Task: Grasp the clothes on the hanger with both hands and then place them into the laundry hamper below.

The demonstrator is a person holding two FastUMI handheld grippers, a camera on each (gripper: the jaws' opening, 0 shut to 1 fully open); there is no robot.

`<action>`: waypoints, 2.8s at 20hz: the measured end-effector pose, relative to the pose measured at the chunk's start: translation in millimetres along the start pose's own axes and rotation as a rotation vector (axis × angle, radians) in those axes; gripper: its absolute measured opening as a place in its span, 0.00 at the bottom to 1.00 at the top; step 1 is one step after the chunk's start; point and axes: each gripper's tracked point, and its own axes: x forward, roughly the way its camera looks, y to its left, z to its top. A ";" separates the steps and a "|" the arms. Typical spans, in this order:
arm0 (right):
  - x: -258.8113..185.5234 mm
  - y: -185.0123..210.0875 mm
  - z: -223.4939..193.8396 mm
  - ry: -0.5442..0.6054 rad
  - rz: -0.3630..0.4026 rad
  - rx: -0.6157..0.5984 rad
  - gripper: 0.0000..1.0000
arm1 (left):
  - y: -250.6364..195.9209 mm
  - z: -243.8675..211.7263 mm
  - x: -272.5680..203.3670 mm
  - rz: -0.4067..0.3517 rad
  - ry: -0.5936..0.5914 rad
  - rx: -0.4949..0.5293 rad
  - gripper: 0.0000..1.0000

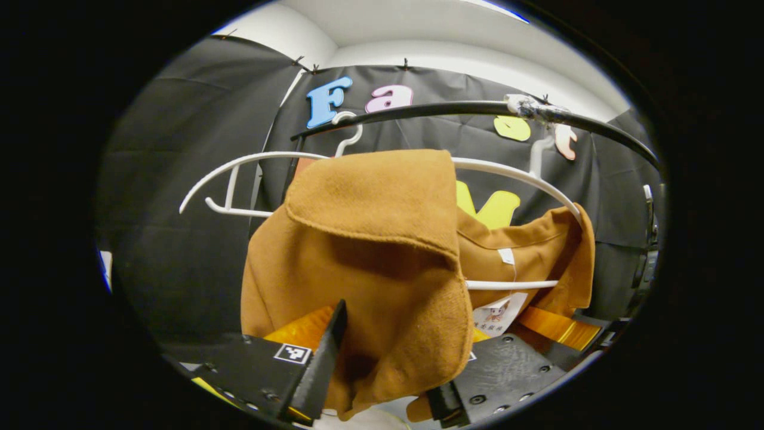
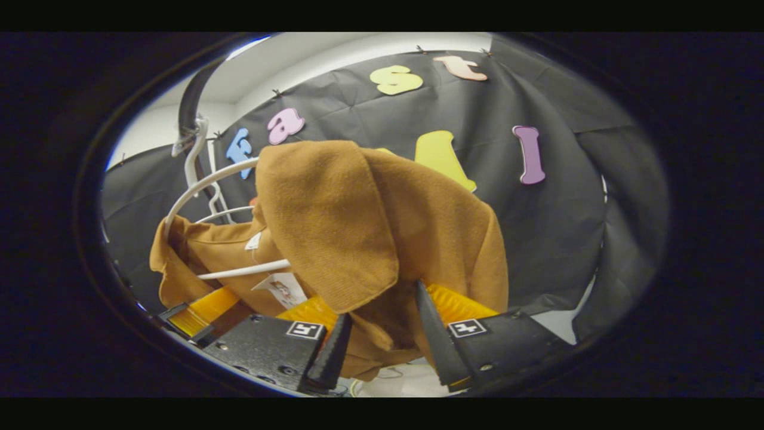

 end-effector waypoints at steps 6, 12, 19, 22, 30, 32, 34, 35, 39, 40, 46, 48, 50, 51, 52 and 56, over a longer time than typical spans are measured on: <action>-4.8 -26.2 8.2 -0.013 -0.025 0.043 0.29 | 15.3 4.3 -2.1 -0.006 0.021 -0.052 0.15; -23.0 -25.8 22.2 -0.076 0.049 0.029 0.12 | 10.6 5.7 -16.7 -0.083 0.039 -0.047 0.15; -54.6 -26.6 52.4 -0.180 0.117 0.055 0.08 | -1.3 21.6 -40.4 -0.151 0.033 -0.080 0.15; -58.8 -27.4 60.3 -0.197 0.157 0.125 0.07 | 9.4 31.0 -45.7 -0.112 0.002 -0.070 0.10; -68.9 -40.7 89.6 -0.251 0.167 0.211 0.05 | 24.1 59.6 -56.4 -0.129 -0.041 -0.083 0.07; -69.6 -42.1 97.2 -0.262 0.167 0.220 0.05 | 29.8 70.8 -58.1 -0.125 -0.063 -0.096 0.07; -70.3 -42.1 105.3 -0.278 0.171 0.217 0.05 | 34.8 77.2 -60.9 -0.118 -0.074 -0.104 0.07; -69.9 -43.8 109.0 -0.284 0.169 0.215 0.05 | 37.0 82.0 -61.9 -0.116 -0.087 -0.104 0.07; -63.4 -47.1 115.0 -0.276 0.182 0.255 0.06 | 42.2 93.5 -58.8 -0.110 -0.110 -0.101 0.07; -60.9 -48.7 117.1 -0.276 0.180 0.269 0.05 | 45.2 96.7 -59.1 -0.107 -0.116 -0.100 0.07; -50.3 -54.3 131.0 -0.285 0.189 0.288 0.06 | 57.2 108.3 -50.2 -0.091 -0.124 -0.070 0.07; -43.5 -55.6 136.0 -0.285 0.192 0.283 0.07 | 62.6 113.7 -45.8 -0.089 -0.129 -0.066 0.07; -33.8 -54.5 133.1 -0.265 0.197 0.286 0.05 | 64.7 111.5 -38.0 -0.091 -0.109 -0.076 0.07; -29.6 -55.1 131.0 -0.256 0.199 0.287 0.06 | 65.4 110.2 -36.4 -0.087 -0.103 -0.062 0.07; -25.0 -55.3 130.7 -0.251 0.198 0.286 0.06 | 66.5 110.2 -33.7 -0.088 -0.104 -0.052 0.07; -10.9 -58.6 131.7 -0.229 0.223 0.308 0.05 | 64.6 110.8 -26.4 -0.135 -0.086 -0.073 0.07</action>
